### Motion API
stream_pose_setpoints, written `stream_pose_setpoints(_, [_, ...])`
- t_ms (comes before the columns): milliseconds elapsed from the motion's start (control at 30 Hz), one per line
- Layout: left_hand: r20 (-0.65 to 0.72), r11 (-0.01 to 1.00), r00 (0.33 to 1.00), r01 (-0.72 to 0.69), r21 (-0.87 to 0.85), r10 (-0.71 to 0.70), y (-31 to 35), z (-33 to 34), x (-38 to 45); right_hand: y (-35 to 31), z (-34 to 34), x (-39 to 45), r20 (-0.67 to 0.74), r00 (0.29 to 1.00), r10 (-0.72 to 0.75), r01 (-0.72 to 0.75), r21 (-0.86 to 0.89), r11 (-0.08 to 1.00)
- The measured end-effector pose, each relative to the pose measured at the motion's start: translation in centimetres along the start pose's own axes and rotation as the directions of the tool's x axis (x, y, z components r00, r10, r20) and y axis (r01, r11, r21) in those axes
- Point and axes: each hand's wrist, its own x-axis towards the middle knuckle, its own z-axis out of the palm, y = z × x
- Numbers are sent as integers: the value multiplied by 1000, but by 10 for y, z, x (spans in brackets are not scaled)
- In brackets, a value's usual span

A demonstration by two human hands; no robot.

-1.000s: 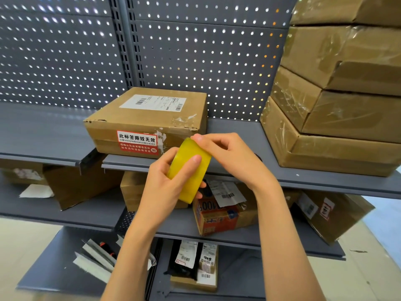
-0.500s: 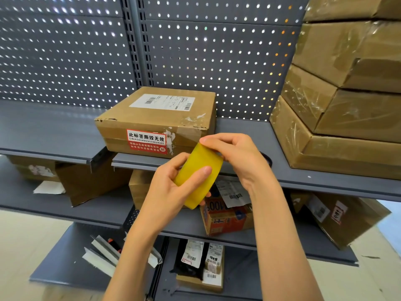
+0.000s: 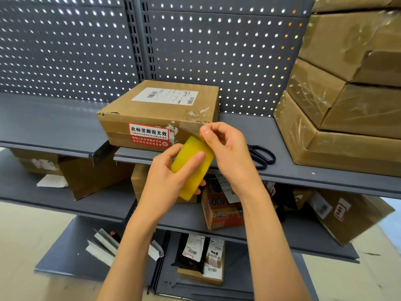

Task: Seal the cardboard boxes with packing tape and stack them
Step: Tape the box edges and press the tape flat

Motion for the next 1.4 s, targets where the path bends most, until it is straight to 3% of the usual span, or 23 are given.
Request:
stream_pose_setpoints(200, [34,997,997,73,-39,-72,1,-7,-6,-1,-17,4,260,961,98,-140,149,979])
stream_pose_setpoints(400, [254,993,964,100,-58,-82,11,-15,-15,1,-11,6,93,992,85,-109,290,951])
stream_pose_setpoints(533, [145,976,982,146,-160,-123,17,-8,-15,5,-6,1,-77,992,-102,107,63,992])
stream_pose_setpoints(667, [67,970,982,183,-157,-175,16,3,-9,-5,-6,3,-239,933,-270,276,-12,961])
stream_pose_setpoints(800, [-10,959,967,250,-133,-253,5,10,-6,-14,-9,16,-173,905,-389,360,-176,916])
stream_pose_setpoints(933, [18,981,985,170,-92,-169,16,10,-10,-23,-16,31,-162,917,-365,347,-129,929])
stream_pose_setpoints(1067, [121,973,983,159,-166,-140,34,7,-20,-40,-23,48,-72,926,-371,360,-126,924])
stream_pose_setpoints(1233, [64,981,995,85,-173,-75,40,10,-17,-39,-26,69,-14,936,-353,346,-161,924])
stream_pose_setpoints(1400, [62,982,991,125,-143,-118,37,14,-5,-16,-25,84,39,956,-292,294,-209,933])
